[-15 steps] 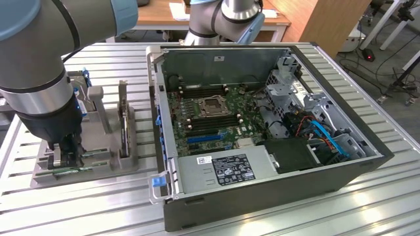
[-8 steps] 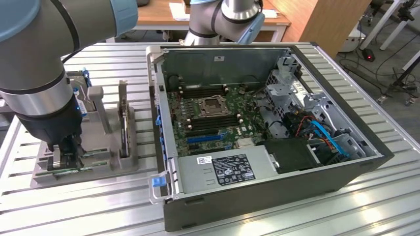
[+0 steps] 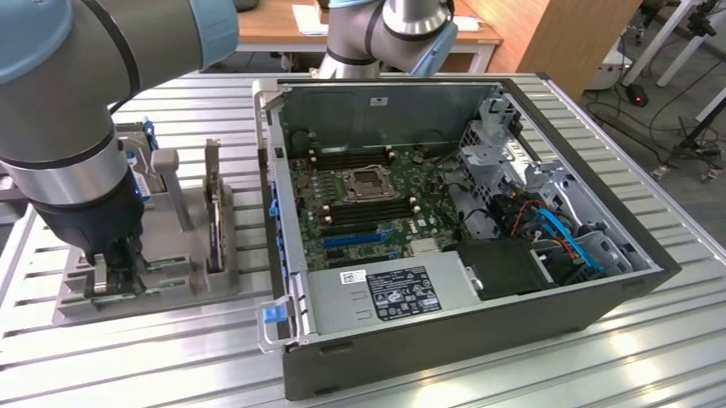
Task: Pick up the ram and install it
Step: 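Pick up the ram and move it above insertion slot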
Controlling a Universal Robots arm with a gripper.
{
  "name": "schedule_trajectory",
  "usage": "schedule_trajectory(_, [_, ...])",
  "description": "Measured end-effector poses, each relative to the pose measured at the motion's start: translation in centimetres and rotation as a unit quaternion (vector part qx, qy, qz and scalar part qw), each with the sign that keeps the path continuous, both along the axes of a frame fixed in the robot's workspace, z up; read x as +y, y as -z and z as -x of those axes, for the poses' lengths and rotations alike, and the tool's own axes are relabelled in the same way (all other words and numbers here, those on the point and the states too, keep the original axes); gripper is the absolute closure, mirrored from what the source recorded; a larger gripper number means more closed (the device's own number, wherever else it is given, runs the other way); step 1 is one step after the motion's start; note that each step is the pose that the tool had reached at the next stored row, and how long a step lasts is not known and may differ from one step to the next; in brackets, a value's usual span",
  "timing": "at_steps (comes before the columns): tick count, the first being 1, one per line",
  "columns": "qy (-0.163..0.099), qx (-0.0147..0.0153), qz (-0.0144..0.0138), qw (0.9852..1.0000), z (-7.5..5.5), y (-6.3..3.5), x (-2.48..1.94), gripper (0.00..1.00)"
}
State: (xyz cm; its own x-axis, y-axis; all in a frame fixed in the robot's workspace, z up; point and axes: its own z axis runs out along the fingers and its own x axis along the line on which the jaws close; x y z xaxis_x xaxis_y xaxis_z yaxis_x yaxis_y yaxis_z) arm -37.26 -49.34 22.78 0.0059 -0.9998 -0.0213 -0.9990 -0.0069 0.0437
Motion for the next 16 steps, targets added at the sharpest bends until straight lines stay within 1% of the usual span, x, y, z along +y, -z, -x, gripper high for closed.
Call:
schedule_trajectory(10, [0.0,0.0,0.0,1.0,0.0,1.06,0.0,0.65])
schedule_trajectory(16, [0.0,0.0,0.0001,1.0,0.0,1.21,0.0,0.65])
